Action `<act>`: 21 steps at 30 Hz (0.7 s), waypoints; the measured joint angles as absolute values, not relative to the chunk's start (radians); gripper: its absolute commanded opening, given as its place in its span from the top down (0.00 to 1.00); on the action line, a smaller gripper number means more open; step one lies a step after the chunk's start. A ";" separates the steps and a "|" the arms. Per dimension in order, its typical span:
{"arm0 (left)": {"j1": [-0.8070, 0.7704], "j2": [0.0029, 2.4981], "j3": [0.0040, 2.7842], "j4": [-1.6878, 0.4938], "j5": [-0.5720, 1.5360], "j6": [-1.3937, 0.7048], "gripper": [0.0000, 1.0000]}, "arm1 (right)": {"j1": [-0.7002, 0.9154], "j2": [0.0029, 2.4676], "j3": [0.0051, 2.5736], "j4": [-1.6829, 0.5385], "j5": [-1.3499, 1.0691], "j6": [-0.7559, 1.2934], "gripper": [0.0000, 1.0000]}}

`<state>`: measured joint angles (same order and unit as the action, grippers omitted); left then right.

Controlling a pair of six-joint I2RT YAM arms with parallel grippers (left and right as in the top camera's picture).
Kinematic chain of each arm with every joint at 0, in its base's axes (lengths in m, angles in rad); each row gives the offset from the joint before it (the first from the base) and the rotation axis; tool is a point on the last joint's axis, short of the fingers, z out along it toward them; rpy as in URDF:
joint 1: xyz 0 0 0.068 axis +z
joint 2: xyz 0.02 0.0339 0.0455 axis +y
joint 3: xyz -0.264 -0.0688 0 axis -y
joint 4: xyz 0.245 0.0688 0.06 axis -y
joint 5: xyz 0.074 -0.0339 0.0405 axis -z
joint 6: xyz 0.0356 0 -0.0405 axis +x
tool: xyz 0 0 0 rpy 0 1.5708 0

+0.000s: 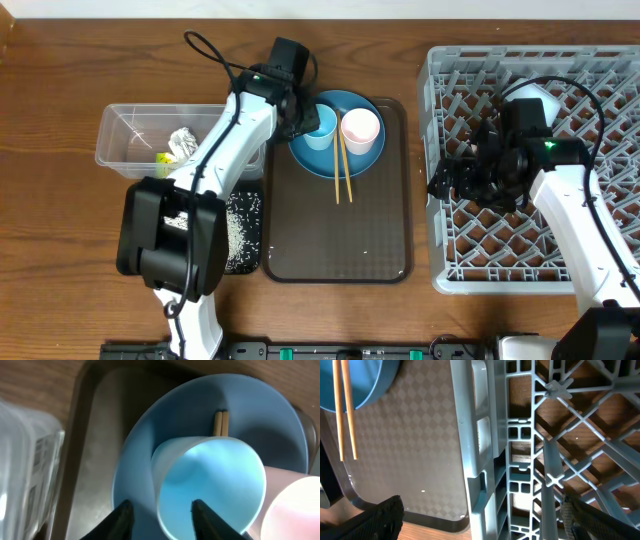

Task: Sort waste into correct bins and load items into the dishwasher rack
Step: 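Reach the left gripper to the blue plate and grasp the light-blue cup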

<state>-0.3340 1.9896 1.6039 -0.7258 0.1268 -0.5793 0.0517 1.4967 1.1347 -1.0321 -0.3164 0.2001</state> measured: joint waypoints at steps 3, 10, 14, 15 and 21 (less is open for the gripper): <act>-0.334 2.004 1.604 -0.706 0.127 -0.579 0.69 | 0.052 1.497 1.135 -1.036 -0.316 0.200 0.01; -0.334 2.013 1.604 -0.706 0.127 -0.578 0.77 | 0.052 1.497 1.135 -1.036 -0.316 0.200 0.01; -0.334 2.013 1.604 -0.706 0.126 -0.579 0.78 | 0.052 1.497 1.135 -1.039 -0.316 0.200 0.01; -0.334 2.012 1.604 -0.706 0.126 -0.579 0.78 | 0.052 1.497 1.135 -1.040 -0.316 0.200 0.01; -0.338 2.013 1.602 -0.699 0.126 -0.579 0.78 | 0.052 1.497 1.135 -1.043 -0.316 0.200 0.01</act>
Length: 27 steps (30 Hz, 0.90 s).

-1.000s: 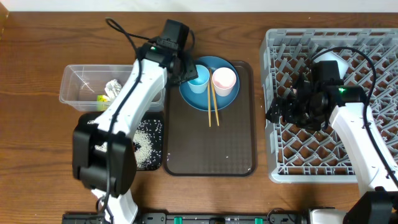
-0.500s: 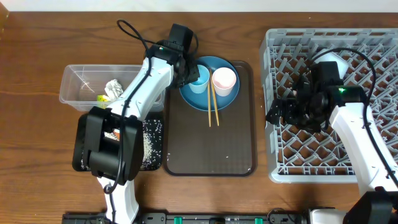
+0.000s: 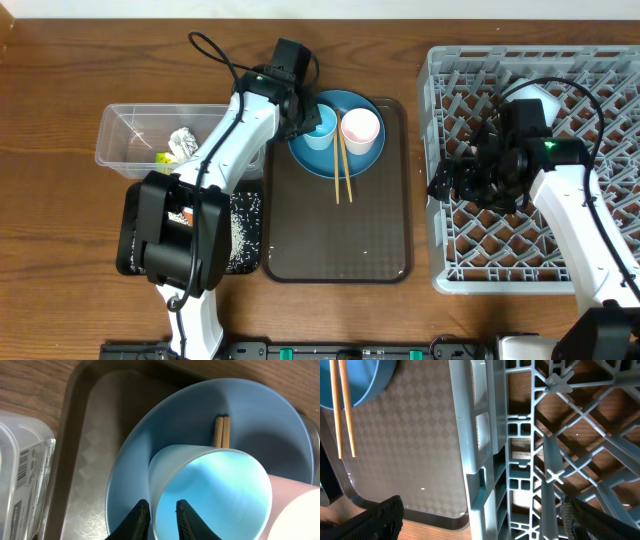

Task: Sort waste into correct bins and load items into the dishwasher rack
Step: 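Reach the left gripper to the blue plate and grasp the light-blue cup, then lift the light-blue cup and carry it right toward the right gripper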

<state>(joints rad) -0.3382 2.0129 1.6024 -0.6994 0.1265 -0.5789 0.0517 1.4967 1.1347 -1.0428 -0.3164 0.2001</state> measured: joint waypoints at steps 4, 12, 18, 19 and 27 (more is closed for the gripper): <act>-0.345 2.013 1.591 -0.697 0.123 -0.580 0.81 | 0.052 1.497 1.135 -1.043 -0.316 0.200 0.01; -0.348 2.013 1.584 -0.697 0.108 -0.579 0.94 | 0.052 1.497 1.135 -1.043 -0.316 0.200 0.01; -0.339 2.012 1.584 -0.697 0.105 -0.579 0.94 | 0.052 1.497 1.135 -1.043 -0.316 0.200 0.01; -0.333 2.012 1.584 -0.698 0.105 -0.579 0.94 | 0.052 1.497 1.135 -1.043 -0.316 0.200 0.01; -0.273 1.865 1.584 -0.760 0.104 -0.579 0.94 | 0.052 1.497 1.137 -1.064 -0.340 0.167 0.01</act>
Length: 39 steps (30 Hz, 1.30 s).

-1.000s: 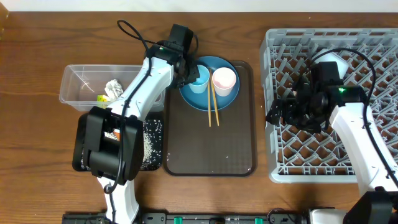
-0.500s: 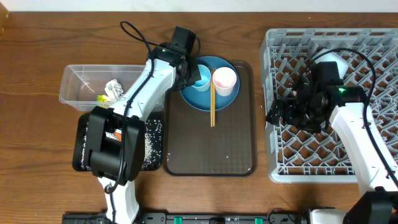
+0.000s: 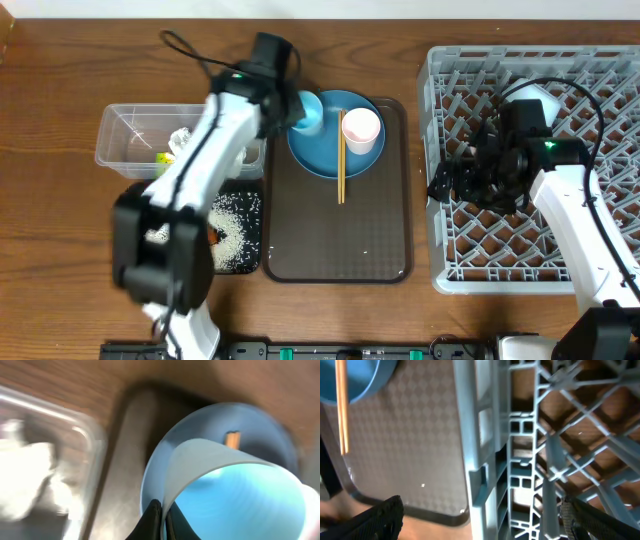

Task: Sort waste into correct bins and load items into the dishwasher rack
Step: 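Lift the light-blue cup and carry it right toward the right gripper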

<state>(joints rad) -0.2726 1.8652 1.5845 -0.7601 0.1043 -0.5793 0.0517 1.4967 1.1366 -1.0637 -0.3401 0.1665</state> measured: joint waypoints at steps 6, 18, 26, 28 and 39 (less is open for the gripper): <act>-0.209 1.605 1.585 -0.851 0.200 -0.562 0.94 | 0.043 1.497 1.249 -1.213 -0.482 0.055 0.01; -0.165 1.380 1.585 -0.942 0.918 -0.400 0.94 | -0.004 1.449 1.441 -1.442 -1.018 -0.360 0.01; -0.192 1.380 1.585 -0.943 1.174 -0.381 0.94 | -0.004 1.449 1.441 -1.442 -1.303 -0.546 0.01; -0.208 1.380 1.585 -0.943 1.200 -0.378 0.94 | -0.004 1.449 1.441 -1.441 -1.368 -0.593 0.01; -0.280 1.380 1.585 -0.941 1.247 -0.368 0.94 | 0.048 1.449 1.441 -1.427 -1.511 -0.701 0.01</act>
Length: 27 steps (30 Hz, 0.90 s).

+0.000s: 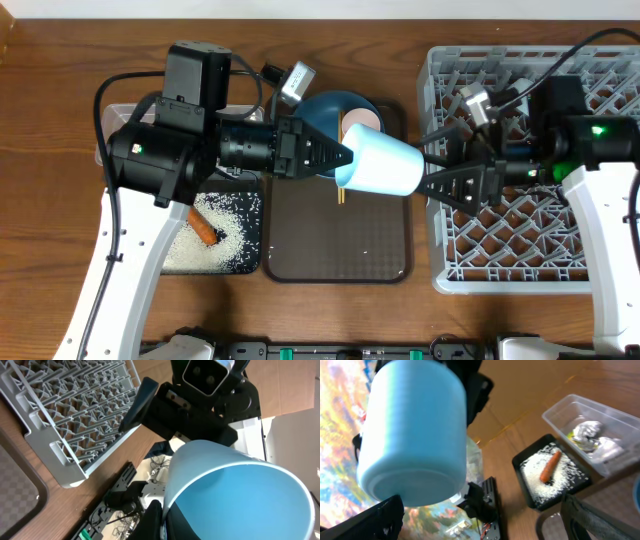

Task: Sort waste into correct bins and load items into the dishwasher rack
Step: 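Lift the light-blue cup and carry it right toward the right gripper, then grasp the cup with the right gripper and open the left gripper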

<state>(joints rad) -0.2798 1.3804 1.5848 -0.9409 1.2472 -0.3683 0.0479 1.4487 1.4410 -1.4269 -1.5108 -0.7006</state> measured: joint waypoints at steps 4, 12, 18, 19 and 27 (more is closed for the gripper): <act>-0.279 1.380 1.585 -0.939 1.246 -0.369 0.94 | 0.062 1.449 1.441 -1.423 -1.518 -0.708 0.01; -0.269 1.380 1.585 -0.939 1.229 -0.368 0.94 | 0.068 1.444 1.441 -1.423 -1.519 -0.713 0.01; -0.250 1.380 1.585 -0.939 1.222 -0.368 0.94 | 0.069 1.393 1.441 -1.413 -1.522 -0.713 0.01; -0.250 1.380 1.585 -0.939 1.222 -0.368 0.94 | 0.069 1.383 1.441 -1.407 -1.524 -0.713 0.01; -0.250 1.380 1.585 -0.966 1.223 -0.368 0.94 | 0.069 1.348 1.441 -1.370 -1.530 -0.713 0.01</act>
